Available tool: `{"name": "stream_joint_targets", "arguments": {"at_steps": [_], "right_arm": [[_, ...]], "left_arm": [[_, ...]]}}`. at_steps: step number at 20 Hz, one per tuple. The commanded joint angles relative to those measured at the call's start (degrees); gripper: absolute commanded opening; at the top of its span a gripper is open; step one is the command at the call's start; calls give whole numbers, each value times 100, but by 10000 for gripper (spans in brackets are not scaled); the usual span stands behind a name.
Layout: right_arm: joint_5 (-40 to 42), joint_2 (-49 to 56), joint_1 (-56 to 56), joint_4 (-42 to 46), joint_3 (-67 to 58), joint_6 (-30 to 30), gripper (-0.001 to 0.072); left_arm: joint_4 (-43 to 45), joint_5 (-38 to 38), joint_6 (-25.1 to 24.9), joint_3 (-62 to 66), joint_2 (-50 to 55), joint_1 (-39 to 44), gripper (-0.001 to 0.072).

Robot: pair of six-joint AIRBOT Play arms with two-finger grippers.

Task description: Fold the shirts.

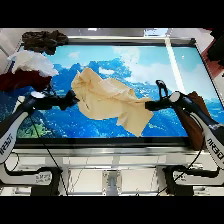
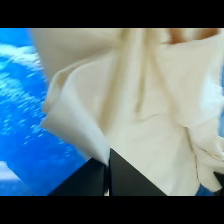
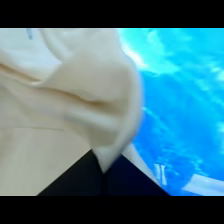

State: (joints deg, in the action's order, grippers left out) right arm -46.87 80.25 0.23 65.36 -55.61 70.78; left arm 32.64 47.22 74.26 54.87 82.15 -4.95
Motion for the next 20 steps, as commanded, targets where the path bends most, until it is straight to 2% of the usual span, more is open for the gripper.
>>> {"name": "stream_joint_targets", "arguments": {"at_steps": [1,4,7,9,11,14,18,20], "right_arm": [[-1292,-660,-560,413,-649,72,23],[-2426,-2031,-1279,407,-1169,-39,24],[-3283,-3585,-1897,376,-1790,-72,23],[-3152,-4413,-2138,374,-2356,-24,22],[-2551,-4903,-2236,282,-2983,125,21],[-1827,-4771,-2234,-476,-3560,166,21],[-2430,-3318,-2190,-2542,-3263,133,23],[-2487,-2435,-1967,-2813,-3003,138,23]], "left_arm": [[11,772,-531,601,-741,-439,10],[39,1504,-529,957,-1989,-1200,10],[33,1611,-527,1263,-3386,-1832,10],[72,1132,-535,1672,-4166,-1965,9],[236,564,-562,2321,-4564,-1963,8],[487,487,-542,3252,-4380,-1963,8],[577,800,-367,3388,-3528,-1958,7],[839,1360,-304,3386,-2732,-1812,7]]}}
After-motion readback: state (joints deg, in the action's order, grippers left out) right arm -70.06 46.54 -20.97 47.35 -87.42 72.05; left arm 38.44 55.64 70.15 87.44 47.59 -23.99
